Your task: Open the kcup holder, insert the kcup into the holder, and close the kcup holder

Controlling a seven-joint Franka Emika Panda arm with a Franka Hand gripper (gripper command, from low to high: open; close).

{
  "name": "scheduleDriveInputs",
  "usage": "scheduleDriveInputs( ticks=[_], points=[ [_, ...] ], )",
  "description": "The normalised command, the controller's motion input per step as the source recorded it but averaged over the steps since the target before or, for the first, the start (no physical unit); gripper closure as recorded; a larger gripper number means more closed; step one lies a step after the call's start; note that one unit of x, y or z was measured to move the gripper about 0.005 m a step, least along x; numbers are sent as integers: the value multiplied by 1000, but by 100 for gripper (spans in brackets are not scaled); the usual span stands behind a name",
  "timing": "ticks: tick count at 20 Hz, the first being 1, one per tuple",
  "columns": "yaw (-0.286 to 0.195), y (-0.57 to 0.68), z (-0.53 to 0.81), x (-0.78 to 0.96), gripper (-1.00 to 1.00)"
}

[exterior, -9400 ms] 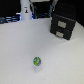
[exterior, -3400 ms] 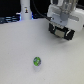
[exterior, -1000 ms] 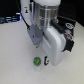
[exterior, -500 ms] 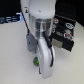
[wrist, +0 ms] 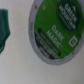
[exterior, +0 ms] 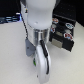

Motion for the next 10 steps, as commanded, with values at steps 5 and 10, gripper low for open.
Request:
scheduleDriveInputs(
  ticks=[5,10],
  points=[
    [-12,-12,-102,7,-100],
    [5,71,-181,23,-100]
  ],
)
